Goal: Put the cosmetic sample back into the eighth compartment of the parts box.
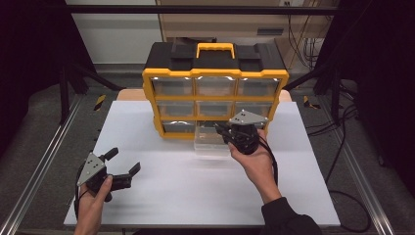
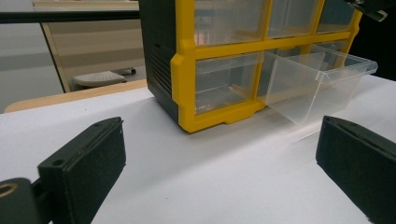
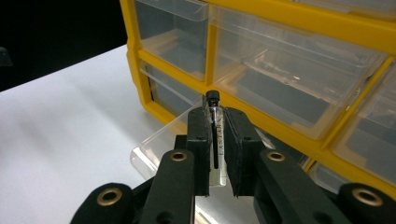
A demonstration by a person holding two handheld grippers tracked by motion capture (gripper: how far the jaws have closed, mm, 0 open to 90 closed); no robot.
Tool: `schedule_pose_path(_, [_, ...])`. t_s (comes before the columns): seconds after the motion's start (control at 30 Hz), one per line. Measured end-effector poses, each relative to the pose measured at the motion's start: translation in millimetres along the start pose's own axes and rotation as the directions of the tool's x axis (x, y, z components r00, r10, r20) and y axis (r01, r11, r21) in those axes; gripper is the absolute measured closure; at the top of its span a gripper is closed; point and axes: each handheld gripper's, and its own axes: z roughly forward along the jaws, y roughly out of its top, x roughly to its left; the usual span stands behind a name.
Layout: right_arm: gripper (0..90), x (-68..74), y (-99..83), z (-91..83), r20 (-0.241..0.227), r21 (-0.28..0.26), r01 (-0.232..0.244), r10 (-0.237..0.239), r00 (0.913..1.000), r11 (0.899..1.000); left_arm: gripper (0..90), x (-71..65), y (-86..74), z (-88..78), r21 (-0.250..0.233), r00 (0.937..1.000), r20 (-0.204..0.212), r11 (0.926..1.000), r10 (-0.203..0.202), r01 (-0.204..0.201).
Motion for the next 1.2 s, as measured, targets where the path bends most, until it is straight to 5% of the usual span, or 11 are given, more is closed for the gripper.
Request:
schedule_pose_path(0.6, [81.1,-1.1,1.7,23.1,-0.012,0.12,0.04,-0.038,0.9992,0.992,1.5,0.1,0.6,0.1,-0.001,1.0,0.001,1.0,0.002,-0.002])
schedule_pose_path(0.67, [74.4,-0.8,1.9,27.1,-0.004,0.133,0.046,-0.046,0.9989,0.99,1.5,0.0,0.5,-0.1,0.001,1.0,0.001,1.0,0.003,-0.003])
schedule_pose_path(1.2, [64.4,2.3,4.5,20.7,0.004,0.099,0.013,-0.013,0.9999,0.995,1.6,-0.3,0.8,-0.6,0.0,1.0,0.001,1.0,0.006,-0.006])
